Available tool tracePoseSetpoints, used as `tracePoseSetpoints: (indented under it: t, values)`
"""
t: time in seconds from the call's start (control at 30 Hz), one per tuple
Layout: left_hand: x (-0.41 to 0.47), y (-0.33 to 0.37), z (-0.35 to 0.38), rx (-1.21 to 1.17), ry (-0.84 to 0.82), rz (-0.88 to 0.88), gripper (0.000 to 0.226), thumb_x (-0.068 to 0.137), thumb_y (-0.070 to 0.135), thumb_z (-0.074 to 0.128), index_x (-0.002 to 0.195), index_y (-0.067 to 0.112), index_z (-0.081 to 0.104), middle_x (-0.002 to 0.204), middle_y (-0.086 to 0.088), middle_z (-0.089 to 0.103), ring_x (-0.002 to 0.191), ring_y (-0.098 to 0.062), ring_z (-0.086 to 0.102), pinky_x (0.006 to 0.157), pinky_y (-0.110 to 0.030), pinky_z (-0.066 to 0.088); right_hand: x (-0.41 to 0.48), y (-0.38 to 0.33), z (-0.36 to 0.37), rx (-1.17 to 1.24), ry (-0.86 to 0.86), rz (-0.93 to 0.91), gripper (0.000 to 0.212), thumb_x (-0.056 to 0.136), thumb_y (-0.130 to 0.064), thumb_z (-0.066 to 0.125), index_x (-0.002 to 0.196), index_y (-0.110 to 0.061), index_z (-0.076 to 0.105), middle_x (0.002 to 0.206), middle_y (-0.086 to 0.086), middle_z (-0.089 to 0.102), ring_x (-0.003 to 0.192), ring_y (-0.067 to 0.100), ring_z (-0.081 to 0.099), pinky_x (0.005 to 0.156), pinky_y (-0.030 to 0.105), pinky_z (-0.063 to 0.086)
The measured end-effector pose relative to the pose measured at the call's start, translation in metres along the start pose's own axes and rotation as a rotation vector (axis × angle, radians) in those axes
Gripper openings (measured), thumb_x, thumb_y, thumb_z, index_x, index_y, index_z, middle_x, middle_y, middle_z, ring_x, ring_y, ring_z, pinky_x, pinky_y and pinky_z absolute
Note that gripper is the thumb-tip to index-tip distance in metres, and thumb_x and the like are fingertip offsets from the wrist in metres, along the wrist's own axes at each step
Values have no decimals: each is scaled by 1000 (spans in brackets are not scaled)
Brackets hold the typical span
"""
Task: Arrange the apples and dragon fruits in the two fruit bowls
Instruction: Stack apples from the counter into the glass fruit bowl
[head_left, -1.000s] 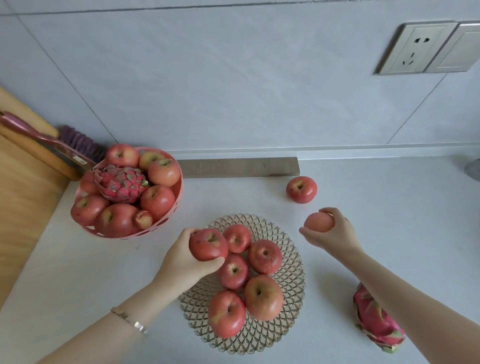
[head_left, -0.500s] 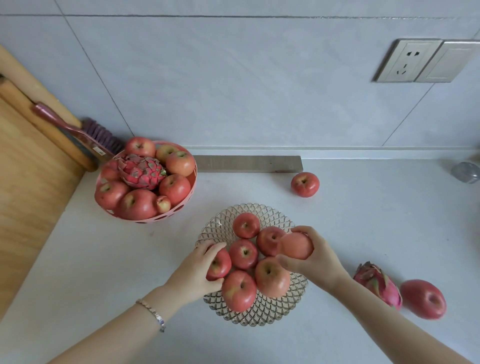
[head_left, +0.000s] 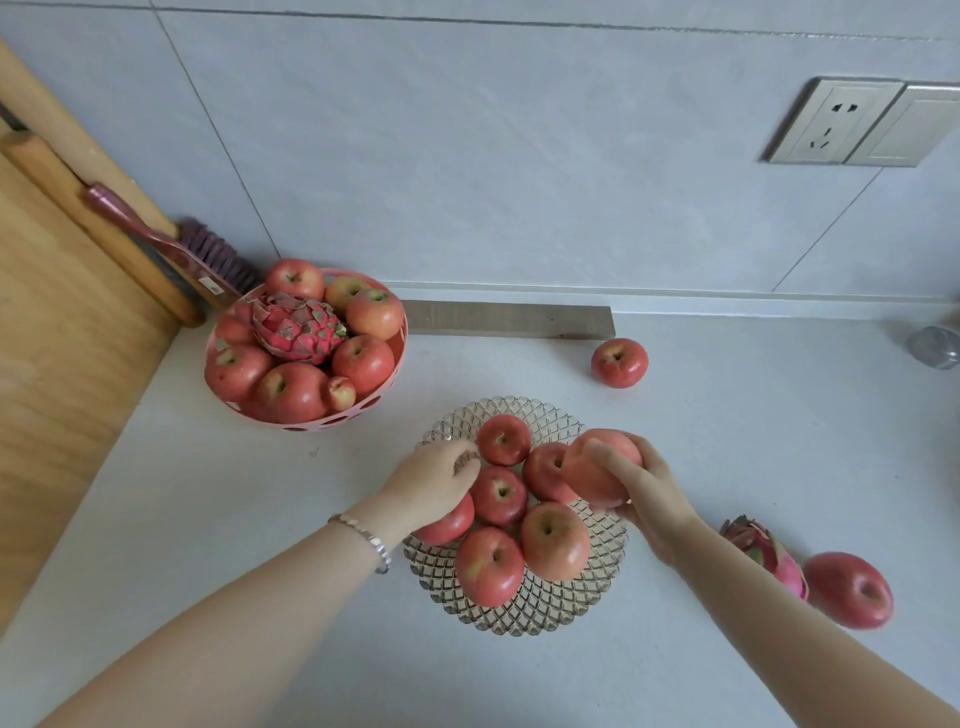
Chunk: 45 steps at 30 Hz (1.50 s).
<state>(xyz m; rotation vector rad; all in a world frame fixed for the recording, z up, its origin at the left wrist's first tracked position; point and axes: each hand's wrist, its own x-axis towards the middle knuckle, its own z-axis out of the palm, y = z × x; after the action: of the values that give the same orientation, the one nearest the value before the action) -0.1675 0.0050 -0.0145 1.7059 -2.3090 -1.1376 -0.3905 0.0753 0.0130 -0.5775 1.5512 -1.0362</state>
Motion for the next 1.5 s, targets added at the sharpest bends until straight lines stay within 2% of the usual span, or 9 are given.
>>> tracePoseSetpoints:
  t: [0.17,0.33,0.47,0.67,0.97,1.13,1.23,1.37,1.5]
  values:
    - [21,19,7,-142,-28,21,48,99,31,36,144,17,30,151,-2,34,139,-17,32,113,-33,26,1,7,-7,19,54,-6,36,79,-30,67,110,-20,52,106,5,56,86,22,62,61,33,55]
    - [37,22,16,-267,39,-167,45,96,35,40,135,12,42,138,-5,50,126,-22,46,99,-30,34,-4,21,-15,4,181,-134,58,61,-40,78,111,-24,52,102,-3,55,86,14,59,63,25,53]
    - [42,20,21,-161,46,-198,51,93,40,47,134,11,43,132,-7,54,120,-23,52,96,-31,38,-1,28,-17,25,234,-217,78,43,-55,67,112,-22,52,99,-7,55,83,8,58,56,11,49]
    - [42,19,24,-94,87,-179,50,88,39,57,130,14,47,125,-4,59,114,-22,56,95,-34,44,11,50,-10,186,241,-164,53,48,-53,66,95,-31,58,101,2,60,93,20,58,83,37,50]
    - [46,16,27,-105,44,-145,44,85,41,61,123,20,52,122,1,62,110,-18,58,90,-29,44,17,51,-10,257,239,-170,51,48,-50,65,94,-28,57,97,3,60,95,23,56,84,39,47]
    - [38,12,20,16,-30,-83,58,92,42,49,143,20,33,146,-1,43,133,-19,42,107,-33,35,10,36,-6,169,284,-241,61,43,-52,64,99,-31,53,101,0,56,82,10,58,63,14,49]
    - [20,3,15,70,-45,-76,57,93,45,46,143,20,33,148,-1,38,134,-19,39,110,-36,34,7,15,-4,63,214,-323,67,43,-51,68,105,-31,51,100,-9,54,79,5,59,60,12,51]
    - [-10,-10,16,-11,-5,-109,59,89,46,52,138,16,38,141,-2,43,130,-17,41,106,-31,34,15,-13,16,-13,23,-315,58,47,-50,73,100,-40,52,101,-6,59,86,13,62,74,31,56]
    - [-20,-17,19,-91,40,-123,79,79,48,64,141,12,32,138,-5,43,131,-20,40,108,-31,34,32,-23,67,-161,-65,-304,47,69,-35,78,108,-25,53,97,-8,59,86,10,60,70,19,55]
